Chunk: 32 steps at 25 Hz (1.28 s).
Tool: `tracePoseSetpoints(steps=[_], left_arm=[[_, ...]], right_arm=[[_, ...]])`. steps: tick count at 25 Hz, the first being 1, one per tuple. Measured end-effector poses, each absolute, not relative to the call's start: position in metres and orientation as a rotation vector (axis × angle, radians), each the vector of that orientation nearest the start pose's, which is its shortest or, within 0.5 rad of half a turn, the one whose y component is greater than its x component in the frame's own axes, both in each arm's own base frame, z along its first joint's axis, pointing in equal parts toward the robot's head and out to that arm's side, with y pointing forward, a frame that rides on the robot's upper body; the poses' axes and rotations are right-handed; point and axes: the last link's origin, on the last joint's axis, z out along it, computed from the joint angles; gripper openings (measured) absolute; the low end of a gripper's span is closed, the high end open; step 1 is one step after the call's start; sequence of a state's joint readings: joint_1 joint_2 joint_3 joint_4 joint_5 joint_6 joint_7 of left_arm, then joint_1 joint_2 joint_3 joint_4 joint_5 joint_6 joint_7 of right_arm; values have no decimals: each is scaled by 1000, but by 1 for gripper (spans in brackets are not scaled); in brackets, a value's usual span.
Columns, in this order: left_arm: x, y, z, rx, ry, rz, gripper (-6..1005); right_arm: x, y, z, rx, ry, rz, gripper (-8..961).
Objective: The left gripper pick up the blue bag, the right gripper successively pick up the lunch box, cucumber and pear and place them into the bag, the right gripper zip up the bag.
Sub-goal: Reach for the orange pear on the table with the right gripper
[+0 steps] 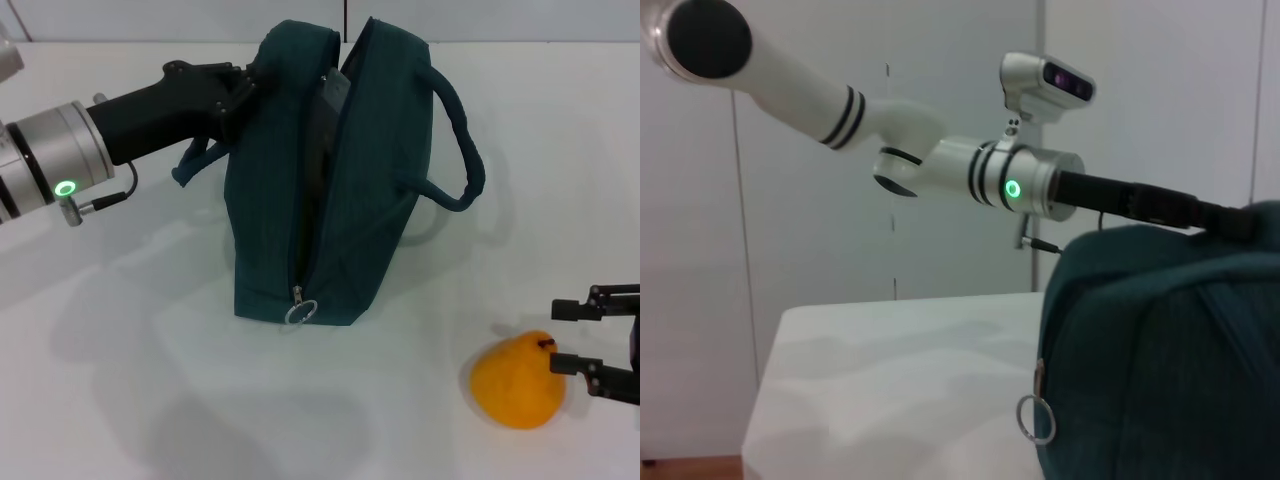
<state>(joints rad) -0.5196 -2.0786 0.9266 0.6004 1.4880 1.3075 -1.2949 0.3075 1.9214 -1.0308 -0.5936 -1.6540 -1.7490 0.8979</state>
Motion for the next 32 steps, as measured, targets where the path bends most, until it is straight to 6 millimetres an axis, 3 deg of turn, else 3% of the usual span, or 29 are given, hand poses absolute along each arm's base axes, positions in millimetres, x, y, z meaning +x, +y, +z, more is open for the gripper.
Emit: tracePoseSetpoints(steps=[15, 21, 32], left_arm=[[-234, 369, 3, -2415, -567, -948, 85], [-235, 369, 4, -2415, -565, -944, 85], [-234, 370, 4, -2415, -561, -945, 86]], right_arm=[[304, 262, 18, -2813, 108, 742, 344], [300, 264, 15, -2830, 88, 741, 183], [300, 264, 13, -2845, 92, 738, 149]])
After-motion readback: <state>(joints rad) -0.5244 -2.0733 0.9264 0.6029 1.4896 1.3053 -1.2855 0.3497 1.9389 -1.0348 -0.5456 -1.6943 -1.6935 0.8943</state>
